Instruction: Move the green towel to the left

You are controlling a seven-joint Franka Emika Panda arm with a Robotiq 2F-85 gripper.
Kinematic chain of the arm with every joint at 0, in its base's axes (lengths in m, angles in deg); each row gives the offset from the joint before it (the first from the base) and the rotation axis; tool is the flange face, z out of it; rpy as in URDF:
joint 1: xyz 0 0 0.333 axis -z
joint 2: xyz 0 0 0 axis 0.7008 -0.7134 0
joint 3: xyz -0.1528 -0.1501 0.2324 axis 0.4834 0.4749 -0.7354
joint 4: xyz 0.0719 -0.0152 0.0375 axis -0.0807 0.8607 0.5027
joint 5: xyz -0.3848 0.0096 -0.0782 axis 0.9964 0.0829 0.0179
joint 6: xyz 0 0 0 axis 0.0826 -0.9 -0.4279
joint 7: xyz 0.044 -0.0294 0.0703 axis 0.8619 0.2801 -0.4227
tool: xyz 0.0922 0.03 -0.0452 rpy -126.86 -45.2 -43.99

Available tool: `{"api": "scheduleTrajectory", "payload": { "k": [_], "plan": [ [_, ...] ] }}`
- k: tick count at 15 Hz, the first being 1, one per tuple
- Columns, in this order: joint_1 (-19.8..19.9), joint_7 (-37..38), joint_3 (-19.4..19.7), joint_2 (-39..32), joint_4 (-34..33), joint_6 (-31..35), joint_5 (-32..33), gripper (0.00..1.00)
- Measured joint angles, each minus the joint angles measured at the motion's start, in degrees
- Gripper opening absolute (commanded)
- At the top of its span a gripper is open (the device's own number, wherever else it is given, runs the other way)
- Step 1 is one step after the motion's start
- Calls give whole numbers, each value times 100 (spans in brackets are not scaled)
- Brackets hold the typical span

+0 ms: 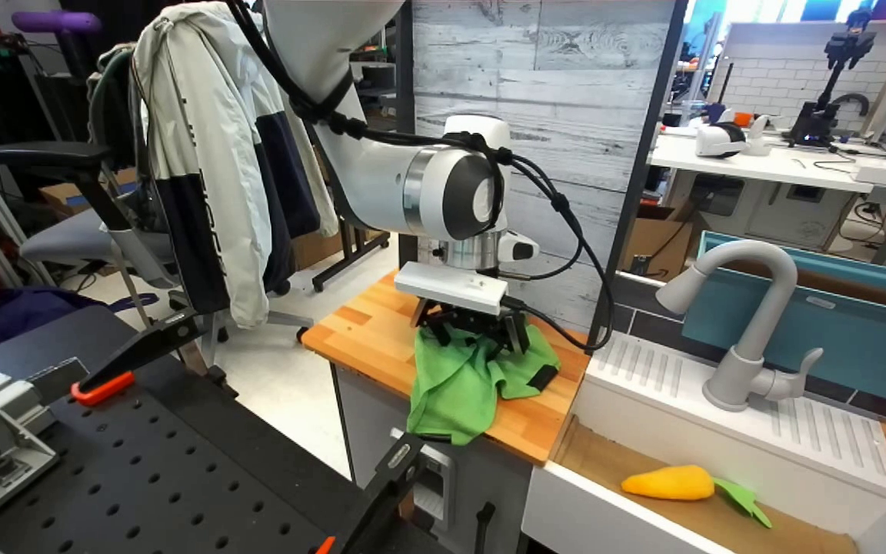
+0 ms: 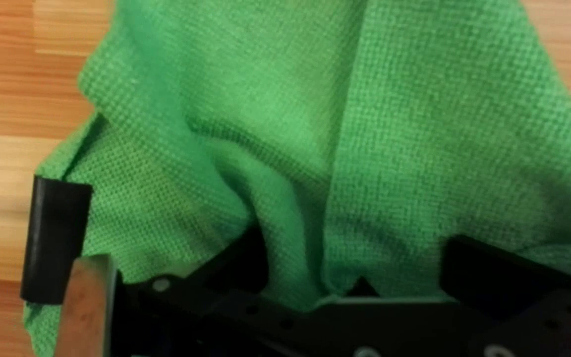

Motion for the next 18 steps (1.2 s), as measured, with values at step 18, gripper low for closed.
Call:
{"api": "scheduleTrajectory", "payload": {
  "k": [18],
  "plan": [
    [-815, -1, -133, -81, -190, -45, 134, 100]
  ]
}}
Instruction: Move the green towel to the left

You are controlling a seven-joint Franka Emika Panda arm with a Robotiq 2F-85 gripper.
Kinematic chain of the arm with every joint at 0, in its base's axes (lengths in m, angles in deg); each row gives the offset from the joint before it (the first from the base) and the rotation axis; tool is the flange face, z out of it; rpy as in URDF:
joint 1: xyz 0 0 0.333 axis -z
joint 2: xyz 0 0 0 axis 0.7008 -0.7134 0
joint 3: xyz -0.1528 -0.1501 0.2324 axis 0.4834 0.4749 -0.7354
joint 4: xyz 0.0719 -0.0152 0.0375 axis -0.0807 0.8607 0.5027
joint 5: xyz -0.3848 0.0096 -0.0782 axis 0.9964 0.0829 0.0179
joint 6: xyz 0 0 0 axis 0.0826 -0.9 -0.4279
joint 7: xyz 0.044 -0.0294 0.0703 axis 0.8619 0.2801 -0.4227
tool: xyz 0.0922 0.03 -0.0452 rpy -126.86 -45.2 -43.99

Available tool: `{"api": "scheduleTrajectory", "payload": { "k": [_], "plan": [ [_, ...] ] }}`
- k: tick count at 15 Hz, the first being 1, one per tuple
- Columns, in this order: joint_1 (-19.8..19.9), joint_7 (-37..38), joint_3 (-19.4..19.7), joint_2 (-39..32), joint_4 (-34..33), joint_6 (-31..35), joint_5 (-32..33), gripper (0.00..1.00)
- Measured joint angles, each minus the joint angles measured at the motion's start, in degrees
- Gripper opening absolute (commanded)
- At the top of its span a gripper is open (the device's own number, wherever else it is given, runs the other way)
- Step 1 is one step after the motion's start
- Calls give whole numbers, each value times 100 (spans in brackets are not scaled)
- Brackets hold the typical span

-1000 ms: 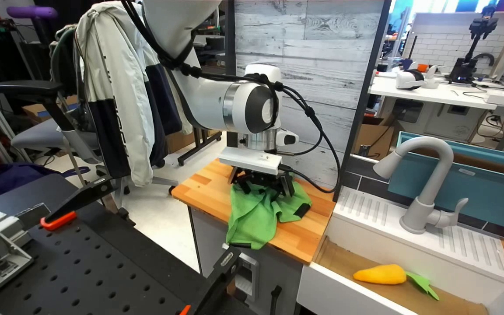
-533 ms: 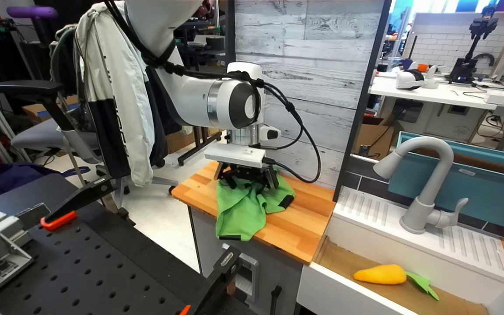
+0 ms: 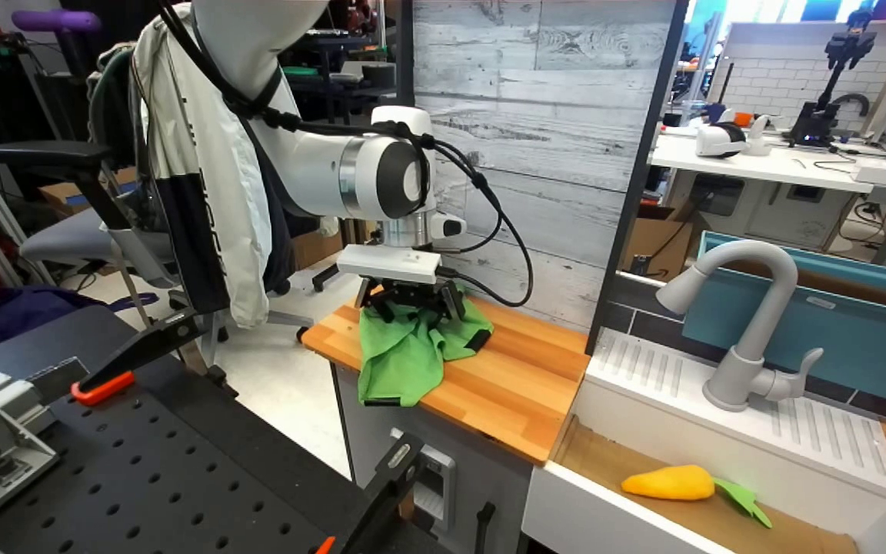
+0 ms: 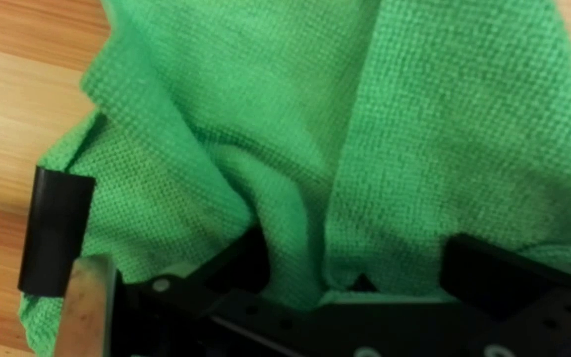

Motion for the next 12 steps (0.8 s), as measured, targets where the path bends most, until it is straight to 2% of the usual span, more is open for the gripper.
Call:
{"api": "scheduleTrajectory", "payload": {
  "k": [8, 12],
  "plan": [
    [-10, 3, -52, 102, 49, 77, 0, 100],
    [-2, 3, -147, 476, 417, 360, -2, 100]
  ]
}}
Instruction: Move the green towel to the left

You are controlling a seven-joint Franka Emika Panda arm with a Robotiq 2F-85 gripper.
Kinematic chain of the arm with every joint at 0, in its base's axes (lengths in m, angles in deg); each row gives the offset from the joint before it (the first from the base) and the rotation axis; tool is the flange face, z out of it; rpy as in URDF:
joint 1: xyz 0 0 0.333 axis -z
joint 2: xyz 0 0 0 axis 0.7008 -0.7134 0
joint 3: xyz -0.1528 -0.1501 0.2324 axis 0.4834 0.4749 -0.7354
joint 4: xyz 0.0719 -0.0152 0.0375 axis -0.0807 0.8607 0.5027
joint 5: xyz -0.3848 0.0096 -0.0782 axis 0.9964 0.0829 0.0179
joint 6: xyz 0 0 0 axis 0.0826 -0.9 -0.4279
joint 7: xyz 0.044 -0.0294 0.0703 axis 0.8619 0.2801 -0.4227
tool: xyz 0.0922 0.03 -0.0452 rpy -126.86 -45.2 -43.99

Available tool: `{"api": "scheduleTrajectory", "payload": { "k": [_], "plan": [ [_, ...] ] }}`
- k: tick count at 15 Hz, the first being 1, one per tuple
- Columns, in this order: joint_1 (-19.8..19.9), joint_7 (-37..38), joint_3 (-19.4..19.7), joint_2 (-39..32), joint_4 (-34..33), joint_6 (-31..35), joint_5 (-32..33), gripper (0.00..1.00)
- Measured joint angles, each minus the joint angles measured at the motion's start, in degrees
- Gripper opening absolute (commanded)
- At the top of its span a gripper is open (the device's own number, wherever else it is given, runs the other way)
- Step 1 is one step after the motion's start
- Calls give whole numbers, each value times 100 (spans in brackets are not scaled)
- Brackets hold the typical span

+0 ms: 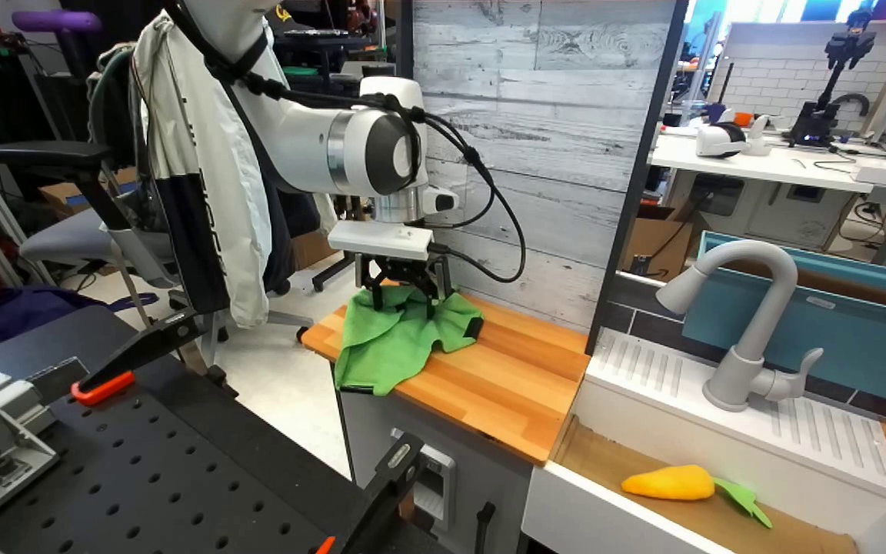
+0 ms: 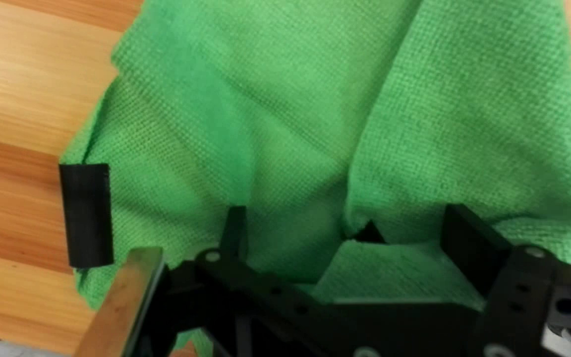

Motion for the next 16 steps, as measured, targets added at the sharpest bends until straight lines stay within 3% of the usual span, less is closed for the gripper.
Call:
{"api": "scheduleTrajectory", "payload": {
  "k": [8, 16],
  "plan": [
    [114, 4, -116, 1176, 1310, 737, -14, 100],
    [448, 4, -168, 2135, 2166, 865, -27, 100]
  ]
}}
